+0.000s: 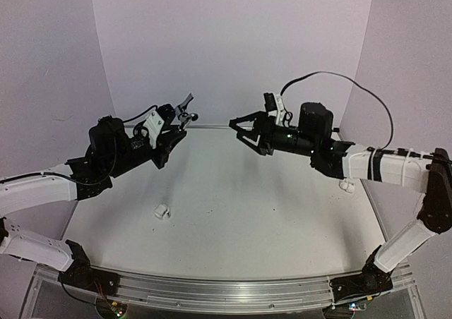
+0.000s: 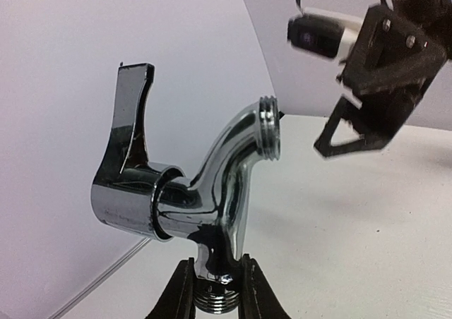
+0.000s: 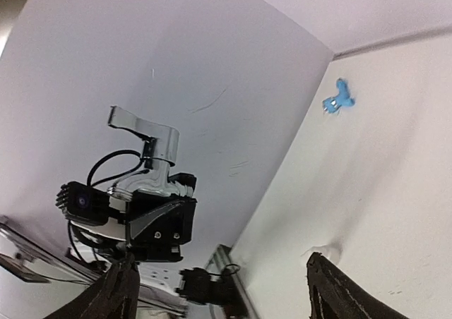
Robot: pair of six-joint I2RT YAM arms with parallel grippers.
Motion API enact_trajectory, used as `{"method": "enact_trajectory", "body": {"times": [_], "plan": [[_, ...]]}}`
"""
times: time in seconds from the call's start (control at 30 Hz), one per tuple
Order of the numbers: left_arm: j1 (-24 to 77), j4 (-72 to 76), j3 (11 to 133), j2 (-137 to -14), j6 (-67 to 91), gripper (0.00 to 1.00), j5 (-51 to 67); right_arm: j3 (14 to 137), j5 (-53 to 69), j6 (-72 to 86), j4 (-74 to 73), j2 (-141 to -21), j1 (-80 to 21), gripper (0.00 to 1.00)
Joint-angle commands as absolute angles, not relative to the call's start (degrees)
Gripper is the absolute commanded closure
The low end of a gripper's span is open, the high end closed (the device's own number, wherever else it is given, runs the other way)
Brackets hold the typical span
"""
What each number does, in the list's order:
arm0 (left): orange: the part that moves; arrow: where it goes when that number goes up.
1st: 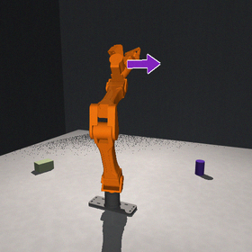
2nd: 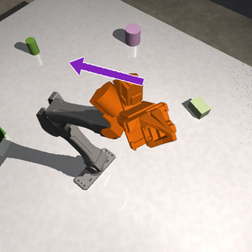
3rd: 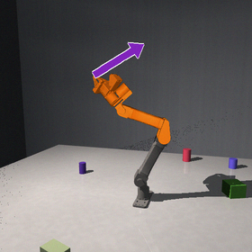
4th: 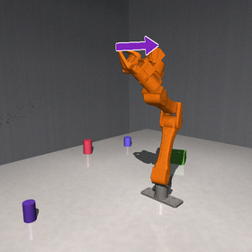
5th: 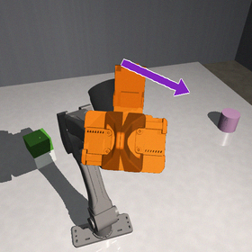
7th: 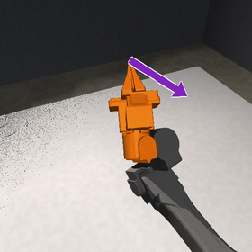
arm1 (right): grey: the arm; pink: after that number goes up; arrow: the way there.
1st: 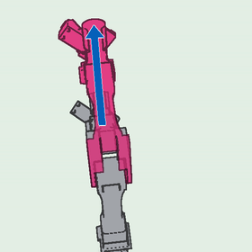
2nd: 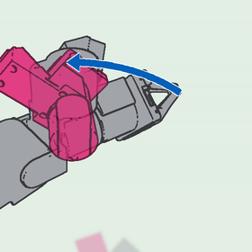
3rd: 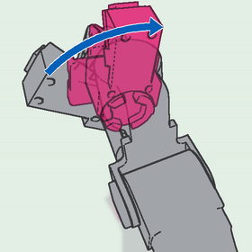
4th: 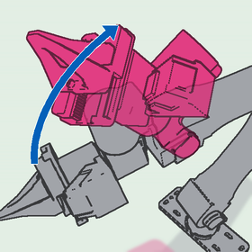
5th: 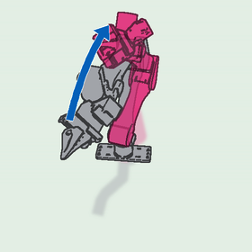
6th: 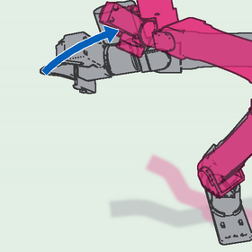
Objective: Install the water faucets
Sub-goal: Pass from the left arm to the right
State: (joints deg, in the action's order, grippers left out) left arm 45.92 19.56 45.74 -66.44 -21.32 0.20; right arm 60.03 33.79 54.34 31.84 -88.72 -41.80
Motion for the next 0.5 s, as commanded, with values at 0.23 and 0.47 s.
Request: {"method": "enact_trajectory", "body": {"times": [0.23, 0.47], "plan": [[48.4, 5.8, 52.2, -66.8, -26.0, 1.0, -9.7, 91.6, 37.2, 32.9, -11.9, -98.3, -44.5, 0.21], [49.9, 4.3, 53.8, -70.2, -27.2, 1.0, -9.8, 97.4, 41.0, 34.5, -12.9, -104.4, -45.7, 0.32]]}}
